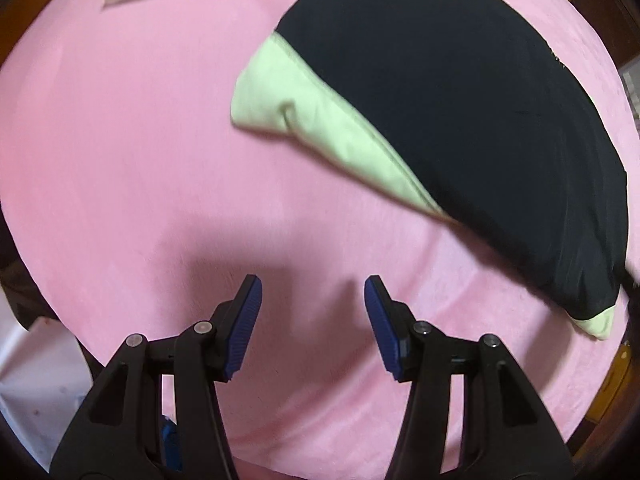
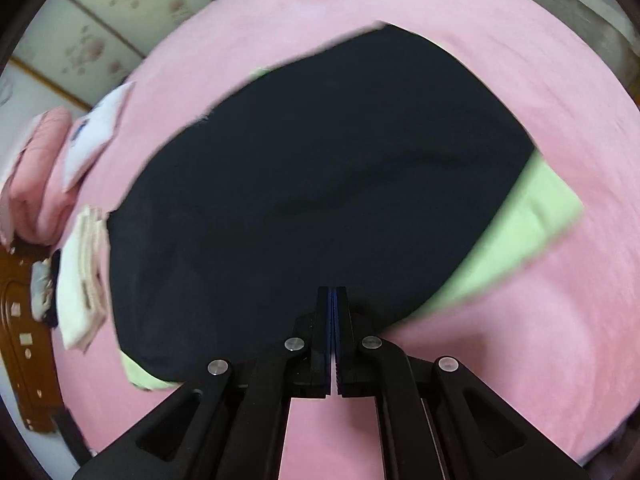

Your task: Fold large clothes

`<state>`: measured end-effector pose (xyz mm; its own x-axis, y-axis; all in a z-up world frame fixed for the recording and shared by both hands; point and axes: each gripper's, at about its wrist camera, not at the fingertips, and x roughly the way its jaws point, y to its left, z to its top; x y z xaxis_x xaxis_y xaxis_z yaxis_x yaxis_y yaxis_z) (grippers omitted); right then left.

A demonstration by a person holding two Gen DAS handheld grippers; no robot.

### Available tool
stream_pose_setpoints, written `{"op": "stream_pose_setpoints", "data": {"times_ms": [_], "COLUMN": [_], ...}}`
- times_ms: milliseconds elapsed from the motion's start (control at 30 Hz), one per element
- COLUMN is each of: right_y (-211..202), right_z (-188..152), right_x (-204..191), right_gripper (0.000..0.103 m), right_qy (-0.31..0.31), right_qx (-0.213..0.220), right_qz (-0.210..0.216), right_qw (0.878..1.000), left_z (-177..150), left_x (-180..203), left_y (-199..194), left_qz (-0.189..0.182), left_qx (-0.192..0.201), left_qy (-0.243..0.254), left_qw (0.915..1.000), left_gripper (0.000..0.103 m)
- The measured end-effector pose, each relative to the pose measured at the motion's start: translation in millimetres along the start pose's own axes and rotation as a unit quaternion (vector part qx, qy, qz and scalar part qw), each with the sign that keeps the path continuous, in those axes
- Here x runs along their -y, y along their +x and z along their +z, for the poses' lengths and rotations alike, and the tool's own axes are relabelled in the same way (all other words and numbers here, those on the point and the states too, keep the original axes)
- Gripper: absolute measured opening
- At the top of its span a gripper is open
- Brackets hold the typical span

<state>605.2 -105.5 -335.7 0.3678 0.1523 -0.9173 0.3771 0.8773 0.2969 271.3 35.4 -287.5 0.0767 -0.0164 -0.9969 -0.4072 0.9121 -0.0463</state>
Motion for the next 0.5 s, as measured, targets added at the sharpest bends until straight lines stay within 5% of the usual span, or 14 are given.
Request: {"op": "stream_pose_setpoints", "data": {"times_ms": [167,300,433,500], "right_y": [31,95,158,164], "right_z": [51,85,86,62], "right_x": [-57,-108,-126,-128], "right_gripper": [0.0,0.0,0.0,0.0], "right_qy": [-0.049,-0.131,-0.156,-0.176], "right_qx": [0.015,0.011,-0.041,-0.034], "right_qz": [0.021,-0.012,-0.054,-0.066], "right_qw": [0.998,0.991,0.985,0.982], "left_z": [-14,-13,-8,5], "left_x": [-1,-10,-24,-40], "left_y": [-6,-10,-9,-3], "left_qz": [-0.021,-0.069,-0.116,-0.142], "left_qx": [0.012,0.031,0.039,0.042], "left_qy": [-0.017,-0.037,-0.064,-0.074], "left_qw": [0.9995,0.9964,0.9905,0.9861], "left_gripper": [0.051,0.051,0.051,0.051]}}
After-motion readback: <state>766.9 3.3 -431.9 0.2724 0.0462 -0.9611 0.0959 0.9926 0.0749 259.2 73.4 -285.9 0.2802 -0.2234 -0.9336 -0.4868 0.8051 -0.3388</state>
